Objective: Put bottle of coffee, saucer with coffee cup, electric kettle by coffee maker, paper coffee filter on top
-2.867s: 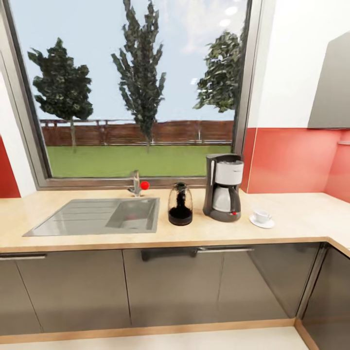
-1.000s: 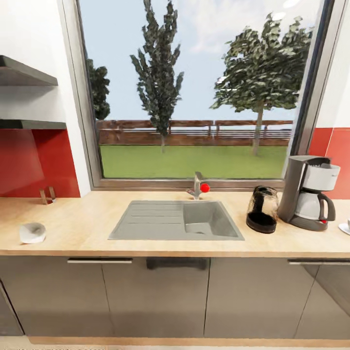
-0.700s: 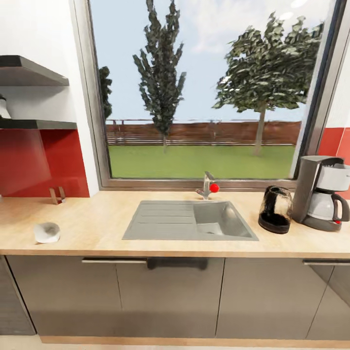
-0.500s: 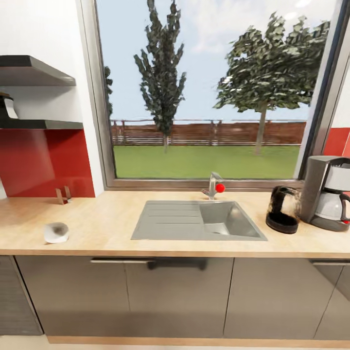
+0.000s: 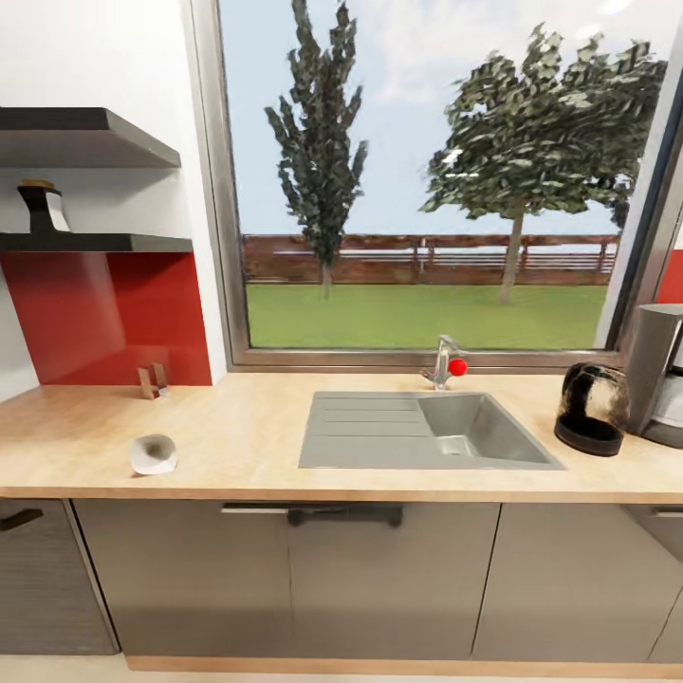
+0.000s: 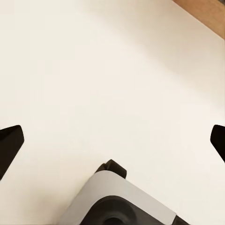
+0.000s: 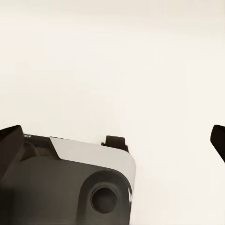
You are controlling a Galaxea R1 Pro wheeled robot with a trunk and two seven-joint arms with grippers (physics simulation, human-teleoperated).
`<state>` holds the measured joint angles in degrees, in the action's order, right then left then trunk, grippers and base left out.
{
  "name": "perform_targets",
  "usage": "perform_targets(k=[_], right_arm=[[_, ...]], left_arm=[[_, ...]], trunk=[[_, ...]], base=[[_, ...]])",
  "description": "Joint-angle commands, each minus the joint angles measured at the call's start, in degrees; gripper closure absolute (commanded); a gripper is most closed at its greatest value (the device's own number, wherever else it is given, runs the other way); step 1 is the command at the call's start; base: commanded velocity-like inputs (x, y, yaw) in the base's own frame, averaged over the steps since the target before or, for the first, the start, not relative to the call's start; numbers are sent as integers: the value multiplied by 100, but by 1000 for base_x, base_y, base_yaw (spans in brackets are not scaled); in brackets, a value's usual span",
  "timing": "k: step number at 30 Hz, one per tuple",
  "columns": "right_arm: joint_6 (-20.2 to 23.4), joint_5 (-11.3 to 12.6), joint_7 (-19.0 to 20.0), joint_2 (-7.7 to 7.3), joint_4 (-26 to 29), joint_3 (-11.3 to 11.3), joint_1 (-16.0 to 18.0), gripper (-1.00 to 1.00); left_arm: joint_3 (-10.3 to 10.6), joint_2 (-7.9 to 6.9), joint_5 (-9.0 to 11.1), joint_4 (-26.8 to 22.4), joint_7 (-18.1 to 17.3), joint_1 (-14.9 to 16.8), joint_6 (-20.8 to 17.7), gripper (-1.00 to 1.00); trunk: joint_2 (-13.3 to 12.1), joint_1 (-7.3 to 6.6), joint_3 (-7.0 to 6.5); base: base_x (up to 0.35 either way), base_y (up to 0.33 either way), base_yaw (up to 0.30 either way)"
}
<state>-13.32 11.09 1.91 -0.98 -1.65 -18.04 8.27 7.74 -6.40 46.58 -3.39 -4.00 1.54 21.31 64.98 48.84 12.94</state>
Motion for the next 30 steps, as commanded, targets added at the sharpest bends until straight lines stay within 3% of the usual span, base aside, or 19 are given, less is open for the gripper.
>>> perform_targets(k=[1, 30], right_arm=[[-36, 60, 20, 1, -18, -42, 8, -100], [-65, 69, 20, -8, -17, -33, 8, -100]], left_arm=[[44, -1, 61, 9, -30, 5, 15, -100], [50, -1, 61, 5, -30, 5, 22, -100]], trunk=[[5, 0, 7], [5, 0, 7]], base=[[0, 338, 0], [0, 339, 0]])
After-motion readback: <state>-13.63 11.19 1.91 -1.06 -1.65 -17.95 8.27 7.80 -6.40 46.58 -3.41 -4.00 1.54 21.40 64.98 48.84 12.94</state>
